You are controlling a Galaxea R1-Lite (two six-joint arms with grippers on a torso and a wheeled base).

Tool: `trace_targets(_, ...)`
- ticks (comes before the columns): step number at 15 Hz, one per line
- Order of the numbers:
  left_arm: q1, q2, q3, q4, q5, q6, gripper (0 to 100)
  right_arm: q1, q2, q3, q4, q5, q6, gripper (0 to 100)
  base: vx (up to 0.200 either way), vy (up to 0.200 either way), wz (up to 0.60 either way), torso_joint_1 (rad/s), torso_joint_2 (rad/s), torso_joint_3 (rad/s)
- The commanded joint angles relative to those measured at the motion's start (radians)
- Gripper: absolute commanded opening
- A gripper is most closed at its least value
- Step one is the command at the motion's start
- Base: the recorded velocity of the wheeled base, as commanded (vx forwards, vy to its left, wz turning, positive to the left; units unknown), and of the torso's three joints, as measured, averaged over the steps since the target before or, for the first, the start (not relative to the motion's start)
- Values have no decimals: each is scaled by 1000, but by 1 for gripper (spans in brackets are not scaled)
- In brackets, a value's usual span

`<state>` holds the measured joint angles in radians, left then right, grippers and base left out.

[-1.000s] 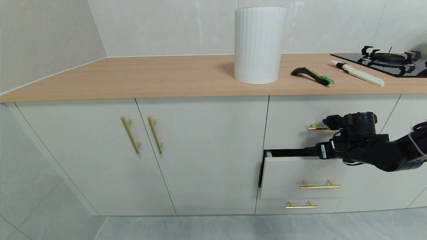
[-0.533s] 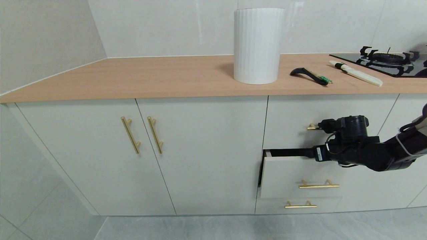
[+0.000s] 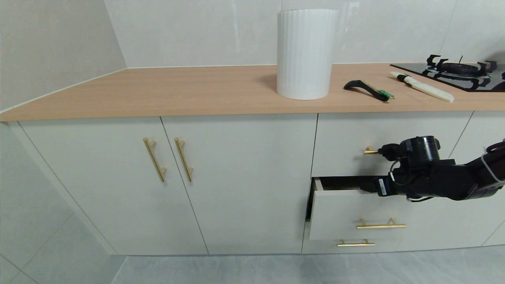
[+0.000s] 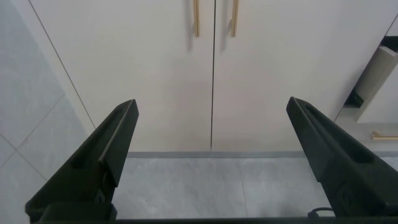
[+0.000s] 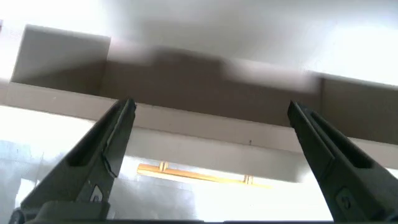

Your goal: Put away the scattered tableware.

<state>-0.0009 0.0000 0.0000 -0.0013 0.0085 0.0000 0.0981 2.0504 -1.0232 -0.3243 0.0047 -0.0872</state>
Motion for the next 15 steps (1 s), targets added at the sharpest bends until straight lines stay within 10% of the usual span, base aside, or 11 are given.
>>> trace_targets(1,1,2,0,0,1,0,100,0,-39,18,4,0,0,100,0,0,0,0,0,0)
trace_targets(15,1,2,0,0,1,0,100,-1,-277,261,303,0,-14,100,0,0,0,0,0,0)
